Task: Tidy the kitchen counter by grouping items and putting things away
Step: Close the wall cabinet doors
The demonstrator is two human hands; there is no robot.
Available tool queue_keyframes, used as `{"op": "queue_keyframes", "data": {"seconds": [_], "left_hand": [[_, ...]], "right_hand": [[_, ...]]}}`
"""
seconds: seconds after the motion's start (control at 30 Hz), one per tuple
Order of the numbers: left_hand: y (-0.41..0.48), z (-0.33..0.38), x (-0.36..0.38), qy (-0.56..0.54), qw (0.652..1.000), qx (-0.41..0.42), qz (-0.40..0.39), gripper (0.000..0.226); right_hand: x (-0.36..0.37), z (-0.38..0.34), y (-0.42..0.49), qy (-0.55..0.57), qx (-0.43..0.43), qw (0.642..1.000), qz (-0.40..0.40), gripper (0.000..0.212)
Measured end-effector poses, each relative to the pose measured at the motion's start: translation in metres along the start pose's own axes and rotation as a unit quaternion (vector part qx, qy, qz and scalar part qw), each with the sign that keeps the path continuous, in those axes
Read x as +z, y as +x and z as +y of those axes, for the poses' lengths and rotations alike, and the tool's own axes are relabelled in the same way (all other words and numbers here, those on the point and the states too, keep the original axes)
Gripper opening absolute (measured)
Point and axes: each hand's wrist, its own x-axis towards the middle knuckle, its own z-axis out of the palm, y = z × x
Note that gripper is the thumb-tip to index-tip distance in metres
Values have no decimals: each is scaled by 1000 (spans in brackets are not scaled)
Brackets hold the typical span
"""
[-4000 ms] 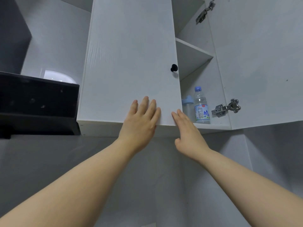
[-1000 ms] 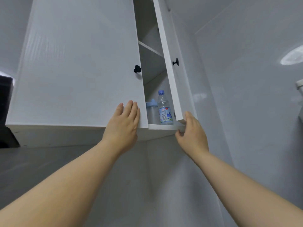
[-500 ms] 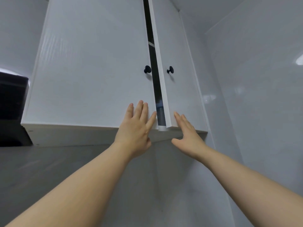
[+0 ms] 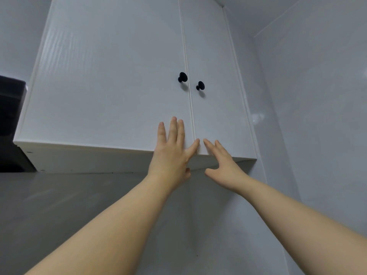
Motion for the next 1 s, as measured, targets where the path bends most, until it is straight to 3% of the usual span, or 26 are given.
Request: {"op": "queue_keyframes", "data": {"seconds": [0.3,0.5,0.63,0.77,1.0], "left_hand": [[4,8,4,33,999,-11,-5,81],[3,5,2,12,1000,-8,-13,82],[-11,-1,-7,-78,997,14,-11,76],[-43,7,-17,-260,964,19,54,61],[-85,42,-39,-403,913,-13,-59,61]], "right_hand": [[19,8,1,-49,-19,996,66,90],[13,6,5,-96,-10,994,49,89],[-3,0,-6,-99,21,995,-7,83],[-14,-6,-40,-145,60,988,-8,77],[-33,-23,-112,-255,113,959,-43,66]]}}
